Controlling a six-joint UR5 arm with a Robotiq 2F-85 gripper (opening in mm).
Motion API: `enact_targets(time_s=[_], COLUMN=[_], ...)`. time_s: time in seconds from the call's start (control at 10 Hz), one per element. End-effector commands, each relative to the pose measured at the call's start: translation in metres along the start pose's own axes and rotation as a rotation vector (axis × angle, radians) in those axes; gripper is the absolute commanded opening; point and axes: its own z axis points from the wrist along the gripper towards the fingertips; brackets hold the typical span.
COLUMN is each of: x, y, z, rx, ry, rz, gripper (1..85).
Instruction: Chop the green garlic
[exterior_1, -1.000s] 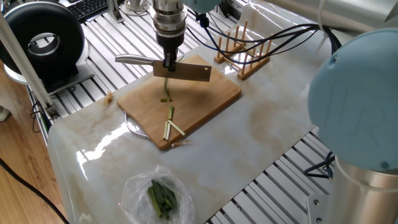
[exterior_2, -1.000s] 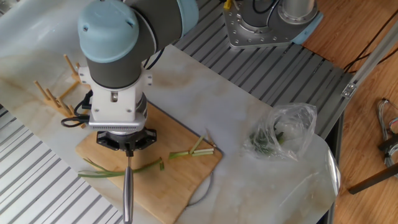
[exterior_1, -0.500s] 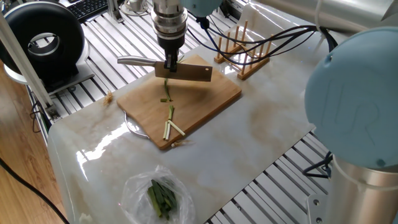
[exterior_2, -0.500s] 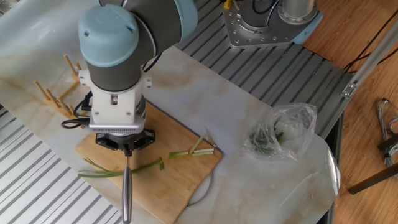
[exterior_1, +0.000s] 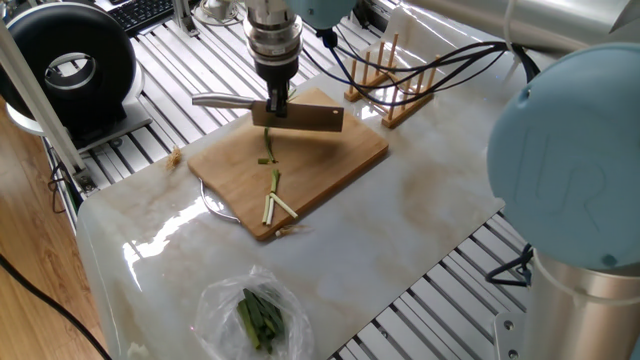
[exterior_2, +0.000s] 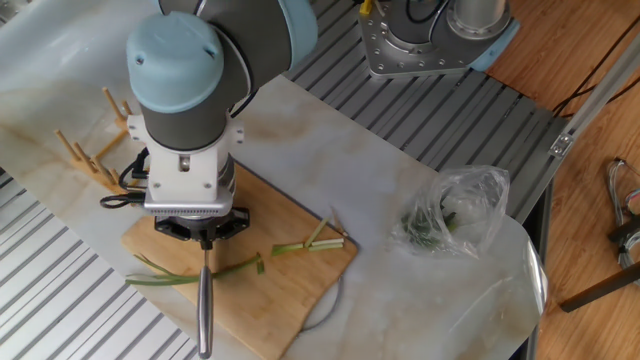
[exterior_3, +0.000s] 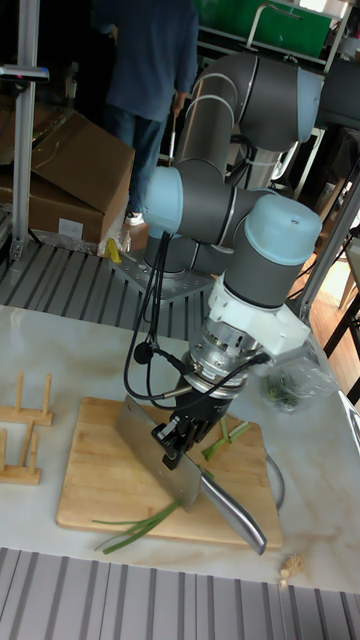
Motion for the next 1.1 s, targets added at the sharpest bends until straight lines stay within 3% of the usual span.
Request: enact_targets(time_s=[0.0,1.0], x=[0.003,0.013], y=[0.004,0.015], z=[0.002,0.001], rx=[-0.011,-0.036], ry=[0.014,0.059], rz=[0.004,0.0], gripper=[1.3,1.3])
